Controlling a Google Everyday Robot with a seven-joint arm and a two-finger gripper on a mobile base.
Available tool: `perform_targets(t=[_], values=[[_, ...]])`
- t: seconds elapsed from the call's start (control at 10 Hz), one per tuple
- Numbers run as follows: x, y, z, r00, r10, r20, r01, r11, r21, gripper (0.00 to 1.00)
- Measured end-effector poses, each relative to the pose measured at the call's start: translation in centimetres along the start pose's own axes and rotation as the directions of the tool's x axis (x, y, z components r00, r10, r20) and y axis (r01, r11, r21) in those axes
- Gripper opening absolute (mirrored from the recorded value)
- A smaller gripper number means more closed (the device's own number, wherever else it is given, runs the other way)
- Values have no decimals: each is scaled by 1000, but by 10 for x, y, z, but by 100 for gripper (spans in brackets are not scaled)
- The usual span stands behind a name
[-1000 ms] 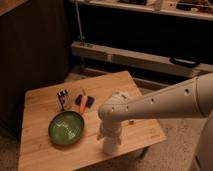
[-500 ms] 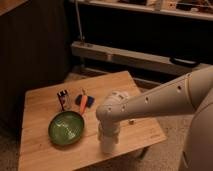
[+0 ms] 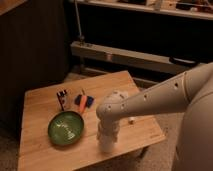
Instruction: Place the ceramic cup over the eraser
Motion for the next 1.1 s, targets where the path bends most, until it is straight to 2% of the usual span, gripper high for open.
perform_targets(t=[0.1,0.2,0.3,0.6,0.7,0.8,1.0,1.1], values=[[0,0,0,1000,-2,-1,2,1000,-1,0],[-2,1,3,1000,-9,-13,9,1000,-17,1],[-2,1,6,1000,-10,-22,10,1000,-23,7],[-3,0,4,1000,-17,-25,16,1000,-20,35],[-6,-1,7,999,-14,-50,14,1000,-9,45],[-7,-1,8,998,-18,-59,18,1000,-2,55],[-8,-4,6,998,-17,-55,17,1000,0,75],[-8,-4,6,998,-18,-56,18,1000,1,79]])
